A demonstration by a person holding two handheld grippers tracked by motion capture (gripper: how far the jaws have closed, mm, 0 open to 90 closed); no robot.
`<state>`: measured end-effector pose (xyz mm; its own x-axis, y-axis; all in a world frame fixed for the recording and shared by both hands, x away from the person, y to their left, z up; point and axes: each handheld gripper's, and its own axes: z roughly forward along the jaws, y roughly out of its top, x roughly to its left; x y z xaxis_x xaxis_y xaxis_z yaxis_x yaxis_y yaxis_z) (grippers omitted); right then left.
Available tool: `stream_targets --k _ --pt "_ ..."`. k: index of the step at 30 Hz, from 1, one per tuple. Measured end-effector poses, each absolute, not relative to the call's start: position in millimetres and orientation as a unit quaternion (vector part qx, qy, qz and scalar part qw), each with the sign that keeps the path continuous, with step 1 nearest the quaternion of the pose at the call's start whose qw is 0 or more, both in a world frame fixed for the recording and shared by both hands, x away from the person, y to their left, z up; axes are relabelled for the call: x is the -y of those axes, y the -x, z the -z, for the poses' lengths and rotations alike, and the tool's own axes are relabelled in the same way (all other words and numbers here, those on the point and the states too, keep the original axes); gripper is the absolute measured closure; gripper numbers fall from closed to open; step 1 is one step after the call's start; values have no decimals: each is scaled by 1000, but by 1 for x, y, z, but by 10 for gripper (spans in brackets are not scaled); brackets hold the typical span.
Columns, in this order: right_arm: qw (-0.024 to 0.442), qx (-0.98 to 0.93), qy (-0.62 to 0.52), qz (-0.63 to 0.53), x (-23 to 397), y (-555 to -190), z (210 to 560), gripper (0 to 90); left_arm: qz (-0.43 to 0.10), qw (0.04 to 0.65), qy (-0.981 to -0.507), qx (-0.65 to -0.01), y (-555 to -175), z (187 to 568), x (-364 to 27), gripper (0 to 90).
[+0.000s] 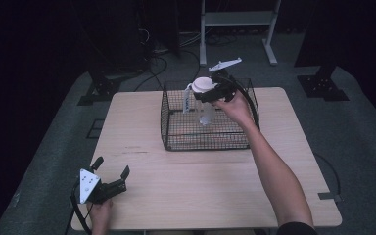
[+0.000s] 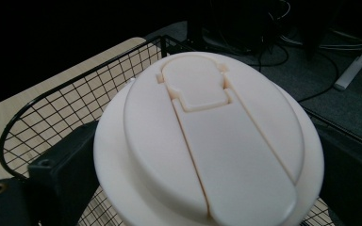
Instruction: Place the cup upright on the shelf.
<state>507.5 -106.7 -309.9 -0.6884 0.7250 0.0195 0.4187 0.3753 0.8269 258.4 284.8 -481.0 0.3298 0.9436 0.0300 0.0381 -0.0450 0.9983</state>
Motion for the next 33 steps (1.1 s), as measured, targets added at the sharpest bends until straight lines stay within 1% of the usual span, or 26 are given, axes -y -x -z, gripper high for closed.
stream_targets --k 14,33 --pt "184 -813 -355 -423 93 -516 328 44 -407 557 -596 -411 -258 481 -286 9" --pt "190 -820 -353 -408 95 -520 355 44 -407 557 -597 -411 -258 481 -285 9"
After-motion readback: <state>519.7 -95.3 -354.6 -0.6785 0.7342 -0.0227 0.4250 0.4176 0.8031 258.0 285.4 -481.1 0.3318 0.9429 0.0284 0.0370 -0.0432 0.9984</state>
